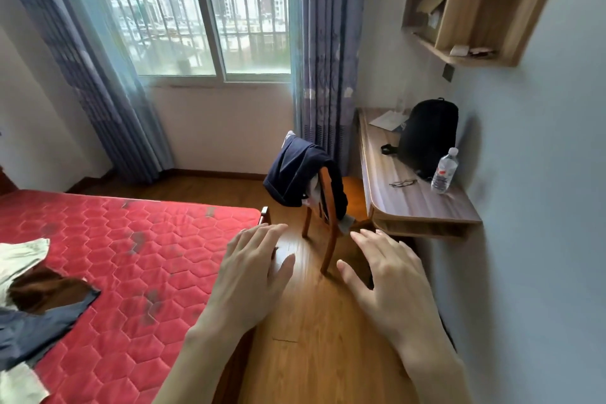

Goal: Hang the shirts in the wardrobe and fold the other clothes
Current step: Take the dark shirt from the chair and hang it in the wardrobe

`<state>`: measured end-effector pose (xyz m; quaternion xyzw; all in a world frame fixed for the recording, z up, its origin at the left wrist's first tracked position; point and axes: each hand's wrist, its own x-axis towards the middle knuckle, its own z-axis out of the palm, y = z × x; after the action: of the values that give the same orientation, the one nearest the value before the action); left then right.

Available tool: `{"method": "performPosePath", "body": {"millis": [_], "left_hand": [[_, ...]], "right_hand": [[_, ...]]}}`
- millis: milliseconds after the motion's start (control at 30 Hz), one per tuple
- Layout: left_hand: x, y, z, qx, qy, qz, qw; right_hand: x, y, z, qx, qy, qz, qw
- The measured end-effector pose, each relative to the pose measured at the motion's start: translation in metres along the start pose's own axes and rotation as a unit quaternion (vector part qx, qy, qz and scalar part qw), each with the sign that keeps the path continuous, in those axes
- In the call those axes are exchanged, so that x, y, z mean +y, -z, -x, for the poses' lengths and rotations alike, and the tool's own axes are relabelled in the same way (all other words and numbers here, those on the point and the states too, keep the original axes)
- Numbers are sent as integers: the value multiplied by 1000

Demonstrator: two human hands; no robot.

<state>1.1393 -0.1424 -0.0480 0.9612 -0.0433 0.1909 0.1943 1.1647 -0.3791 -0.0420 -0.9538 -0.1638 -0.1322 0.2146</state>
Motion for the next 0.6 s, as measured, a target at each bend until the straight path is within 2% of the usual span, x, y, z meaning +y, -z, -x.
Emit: {"method": "performPosePath", "body": {"millis": [300,600], "left_hand": [[-25,-20,-71,57,44,-18,997],[-131,-65,-177,112,79,29,990]], "right_hand": [[15,-34,-107,14,45,-23,999],[5,-117,-243,3,59,-10,998]]}}
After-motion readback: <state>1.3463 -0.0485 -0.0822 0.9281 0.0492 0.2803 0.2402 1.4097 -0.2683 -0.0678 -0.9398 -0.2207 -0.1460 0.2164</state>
